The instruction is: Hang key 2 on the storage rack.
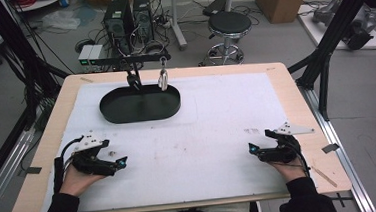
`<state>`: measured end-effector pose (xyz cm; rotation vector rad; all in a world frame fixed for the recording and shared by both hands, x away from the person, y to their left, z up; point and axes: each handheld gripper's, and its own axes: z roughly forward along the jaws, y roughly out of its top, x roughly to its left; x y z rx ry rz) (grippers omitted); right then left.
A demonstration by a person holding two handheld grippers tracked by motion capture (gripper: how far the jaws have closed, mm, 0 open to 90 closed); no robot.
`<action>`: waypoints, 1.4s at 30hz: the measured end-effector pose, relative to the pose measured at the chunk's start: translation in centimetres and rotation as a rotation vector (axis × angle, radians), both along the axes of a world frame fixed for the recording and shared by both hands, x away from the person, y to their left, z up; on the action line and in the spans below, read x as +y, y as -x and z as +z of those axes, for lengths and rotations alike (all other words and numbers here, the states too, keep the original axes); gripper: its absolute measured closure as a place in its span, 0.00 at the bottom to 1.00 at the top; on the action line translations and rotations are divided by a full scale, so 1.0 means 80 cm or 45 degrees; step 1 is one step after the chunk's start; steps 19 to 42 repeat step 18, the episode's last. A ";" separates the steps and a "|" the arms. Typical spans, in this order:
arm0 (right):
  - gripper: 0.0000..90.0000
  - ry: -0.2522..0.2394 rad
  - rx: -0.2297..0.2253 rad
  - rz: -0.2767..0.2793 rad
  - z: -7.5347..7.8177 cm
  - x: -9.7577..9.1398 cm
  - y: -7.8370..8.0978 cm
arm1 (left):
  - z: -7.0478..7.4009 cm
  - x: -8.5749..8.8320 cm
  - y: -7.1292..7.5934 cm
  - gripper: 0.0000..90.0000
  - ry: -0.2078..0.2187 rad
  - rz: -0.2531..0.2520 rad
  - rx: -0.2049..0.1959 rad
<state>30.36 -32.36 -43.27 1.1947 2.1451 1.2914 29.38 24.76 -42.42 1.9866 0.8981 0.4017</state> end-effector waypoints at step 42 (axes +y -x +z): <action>0.11 0.017 0.013 0.023 -0.004 0.005 -0.002 | -0.020 0.027 0.031 0.06 0.039 0.036 -0.005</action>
